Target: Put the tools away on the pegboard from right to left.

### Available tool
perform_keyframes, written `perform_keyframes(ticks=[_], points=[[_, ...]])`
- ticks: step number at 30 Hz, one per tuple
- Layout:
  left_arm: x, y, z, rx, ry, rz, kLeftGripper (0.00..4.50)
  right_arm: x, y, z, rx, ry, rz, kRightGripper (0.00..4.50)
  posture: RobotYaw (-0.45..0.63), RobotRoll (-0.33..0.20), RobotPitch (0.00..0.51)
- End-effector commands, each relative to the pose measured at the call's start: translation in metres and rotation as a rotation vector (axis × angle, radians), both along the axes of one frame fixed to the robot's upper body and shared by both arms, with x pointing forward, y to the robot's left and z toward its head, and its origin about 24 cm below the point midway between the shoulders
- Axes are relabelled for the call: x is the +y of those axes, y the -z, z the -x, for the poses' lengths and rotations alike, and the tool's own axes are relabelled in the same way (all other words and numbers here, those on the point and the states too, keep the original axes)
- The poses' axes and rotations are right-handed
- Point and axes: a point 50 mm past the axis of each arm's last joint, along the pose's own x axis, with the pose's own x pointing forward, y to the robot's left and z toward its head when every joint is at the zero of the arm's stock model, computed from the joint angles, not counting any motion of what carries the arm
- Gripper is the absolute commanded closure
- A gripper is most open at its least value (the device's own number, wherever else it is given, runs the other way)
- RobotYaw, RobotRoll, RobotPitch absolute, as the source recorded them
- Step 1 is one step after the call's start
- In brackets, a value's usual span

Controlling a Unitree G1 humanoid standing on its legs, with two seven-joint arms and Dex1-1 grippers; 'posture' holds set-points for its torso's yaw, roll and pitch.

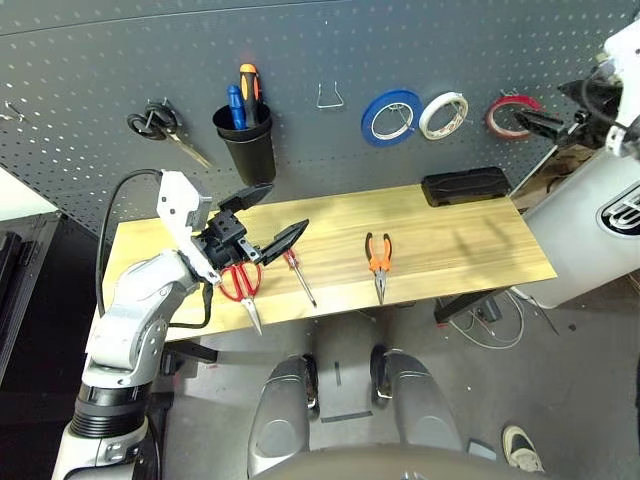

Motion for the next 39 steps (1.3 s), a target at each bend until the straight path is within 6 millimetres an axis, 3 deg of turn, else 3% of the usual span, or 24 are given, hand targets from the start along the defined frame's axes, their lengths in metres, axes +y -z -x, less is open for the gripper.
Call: perform_keyframes(ticks=[1,7,13,19,31,39], points=[[0.001,0.015,0.001,0.069,-0.015,-0.043,0.0,0.02,0.02,0.006,0.154,-0.043,-0.028,0.04,-0.02,0.0,0.145],[0.002,0.024,0.005,0.116,-0.029,-0.072,0.0,0.053,0.077,0.014,0.385,0.008,0.02,0.04,0.01,0.0,0.153],[0.006,0.036,0.01,0.191,-0.052,-0.133,0.0,0.088,0.14,0.009,0.592,0.298,-0.095,0.04,0.03,0.0,0.163],[0.003,0.037,0.015,0.205,-0.042,-0.127,0.0,0.121,0.175,0.019,0.707,0.483,-0.141,0.04,0.04,0.0,0.171],[0.0,0.041,0.024,0.248,0.003,-0.124,0.0,0.175,0.203,0.017,0.719,0.561,-0.084,0.04,0.03,0.0,0.204],[0.001,0.041,0.03,0.253,0.008,-0.12,0.0,0.183,0.215,0.011,0.728,0.581,-0.091,0.04,0.07,0.0,0.226]])
